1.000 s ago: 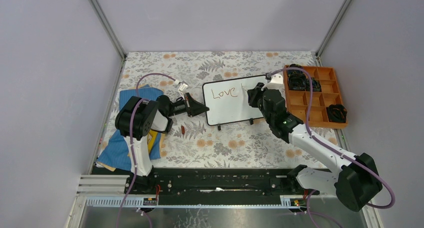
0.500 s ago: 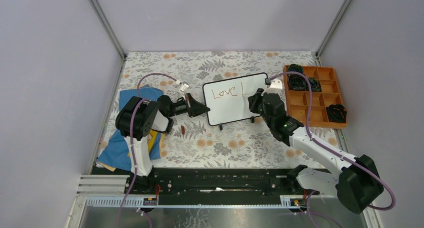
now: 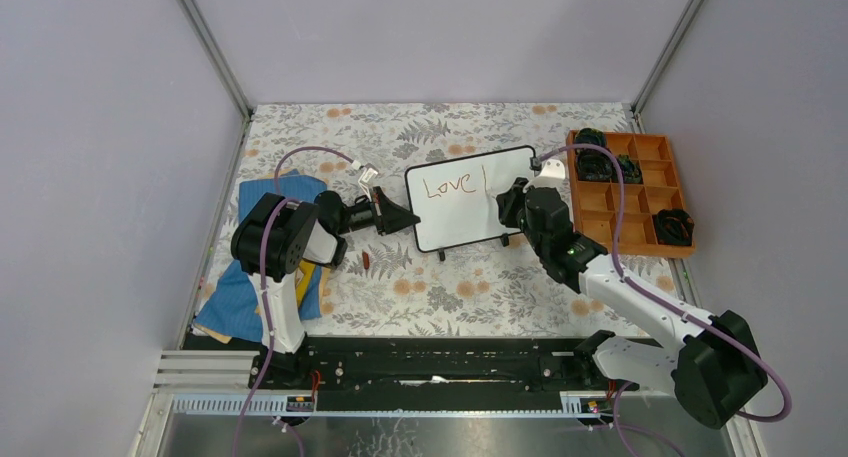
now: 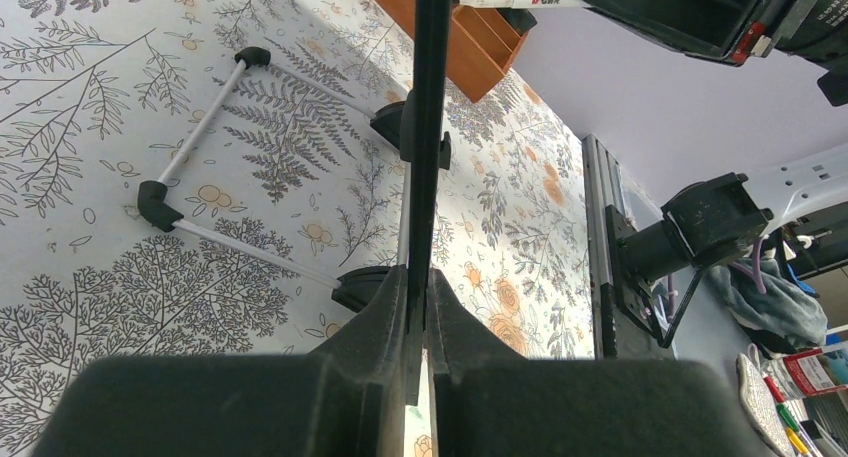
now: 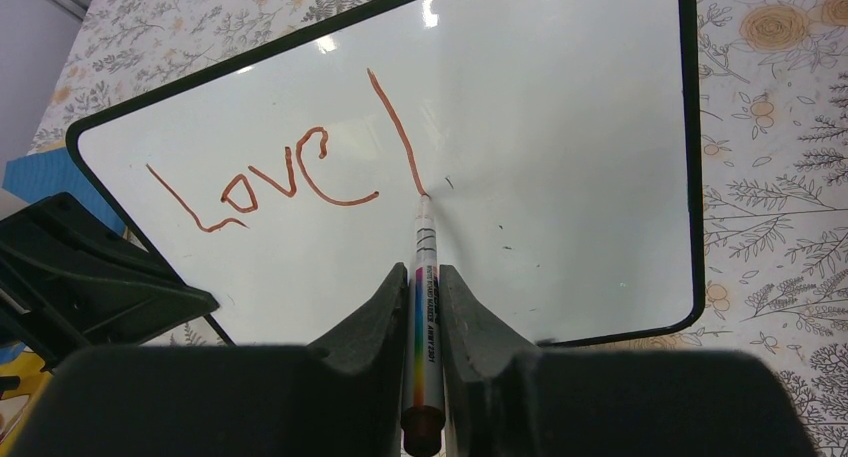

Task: Write a sentence on the whiteboard

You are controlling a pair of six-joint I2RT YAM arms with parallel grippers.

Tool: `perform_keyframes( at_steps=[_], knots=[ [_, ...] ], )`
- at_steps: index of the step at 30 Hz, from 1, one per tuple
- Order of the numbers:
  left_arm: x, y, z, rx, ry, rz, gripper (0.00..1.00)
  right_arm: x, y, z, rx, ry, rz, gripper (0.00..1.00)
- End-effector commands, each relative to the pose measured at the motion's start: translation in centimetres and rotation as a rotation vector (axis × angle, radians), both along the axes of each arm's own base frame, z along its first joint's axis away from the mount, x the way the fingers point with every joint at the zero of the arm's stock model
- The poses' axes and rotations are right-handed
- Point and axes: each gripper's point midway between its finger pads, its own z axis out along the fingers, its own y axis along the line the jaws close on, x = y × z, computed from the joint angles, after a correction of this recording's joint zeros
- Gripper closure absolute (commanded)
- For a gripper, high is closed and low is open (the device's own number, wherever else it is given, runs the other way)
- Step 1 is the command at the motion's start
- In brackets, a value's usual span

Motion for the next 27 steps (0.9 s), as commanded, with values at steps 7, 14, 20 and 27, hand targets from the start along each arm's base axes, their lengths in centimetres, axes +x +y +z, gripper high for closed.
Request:
perform_keyframes(
  at_steps=[7, 14, 20, 27],
  knots=[
    [-0.3, -0.2, -0.4, 0.016, 0.021, -0.007, 1.0, 1.8, 0.4, 3.8, 0.03, -0.079, -0.03, 1.0],
    [-0.3, -0.2, -0.4, 0.016, 0.019, -0.007, 1.0, 2.2, 0.3, 4.4, 0.034, -0.095, -0.043, 1.0],
    [-0.3, -0.2, -0.5, 0.018, 0.021, -0.008, 1.0, 2.6, 0.0, 5.3, 0.032, -0.122, -0.067, 1.0],
    [-0.3, -0.2, -0.5, 0.018, 0.021, -0.009, 1.0, 2.8, -0.3, 5.9, 0.026, -0.137, -0.084, 1.0]
  ],
)
